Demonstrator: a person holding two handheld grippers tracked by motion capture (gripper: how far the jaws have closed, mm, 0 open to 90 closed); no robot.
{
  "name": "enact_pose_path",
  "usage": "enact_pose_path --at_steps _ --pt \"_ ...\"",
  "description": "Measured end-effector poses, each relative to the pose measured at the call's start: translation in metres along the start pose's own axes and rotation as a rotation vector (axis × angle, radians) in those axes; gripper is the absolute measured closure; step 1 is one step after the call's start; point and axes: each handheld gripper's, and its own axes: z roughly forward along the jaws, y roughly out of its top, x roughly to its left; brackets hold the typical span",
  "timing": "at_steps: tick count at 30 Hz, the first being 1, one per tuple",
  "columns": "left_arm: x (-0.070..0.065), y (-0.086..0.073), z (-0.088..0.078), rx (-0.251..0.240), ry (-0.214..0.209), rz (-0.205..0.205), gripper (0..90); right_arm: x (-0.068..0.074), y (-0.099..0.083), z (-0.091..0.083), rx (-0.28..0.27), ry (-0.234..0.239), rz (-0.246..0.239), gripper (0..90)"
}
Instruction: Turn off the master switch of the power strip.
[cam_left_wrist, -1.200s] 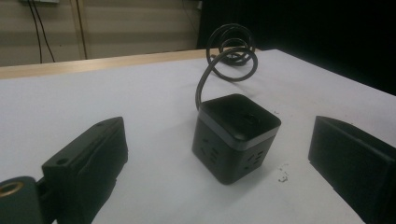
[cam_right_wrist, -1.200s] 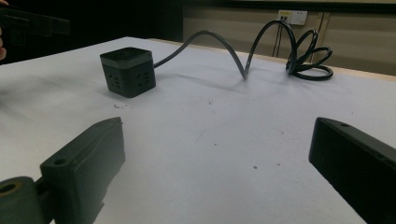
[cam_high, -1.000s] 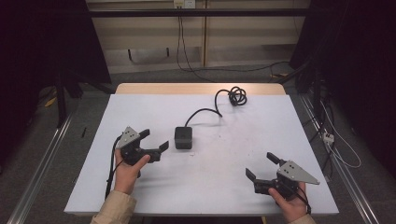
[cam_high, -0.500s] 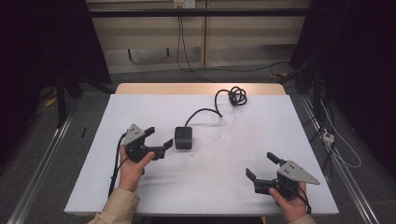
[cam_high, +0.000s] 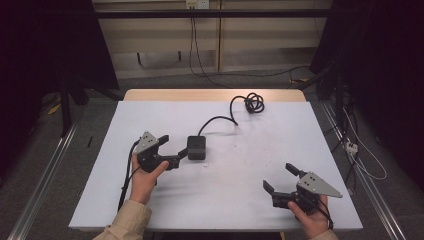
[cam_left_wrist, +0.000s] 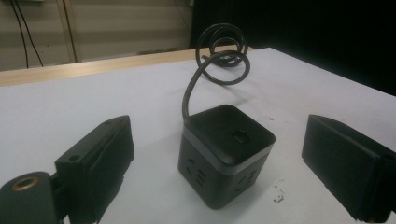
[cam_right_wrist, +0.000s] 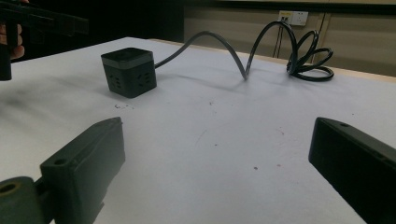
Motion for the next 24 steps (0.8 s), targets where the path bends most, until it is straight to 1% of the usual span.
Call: enact_pose_path --at_steps 3,6,14,17,21,24 --pt "-0.0007 0.0007 0.0016 -0.003 -0.004 -0.003 9.7 0.0000 0.0000 0.0001 0.000 0.000 0.000 3.1" --pt "-0.0008 0.0015 0.0029 0.000 -0.007 0.003 10.9 0.0002 0.0002 -0.0001 -0.002 -0.001 -0.002 3.1" --pt "-0.0020 0.0026 0.0062 0.003 -0.006 0.001 14.6 0.0003 0.0002 -0.0001 -0.002 -0.004 -0.003 3.2" --pt "-0.0023 0.0030 0.0069 0.004 -0.005 0.000 17.1 0.0003 0.0003 -0.0003 -0.003 -0.002 -0.002 3.2" --pt "-0.0021 0.0035 0.0079 0.007 -0.003 0.011 20.5 0.0003 0.0004 -0.0002 -0.005 -0.004 -0.004 3.3" --pt "-0.0021 0.0037 0.0083 0.009 -0.002 0.008 21.9 0.0003 0.0004 -0.0004 -0.004 -0.003 -0.003 3.2"
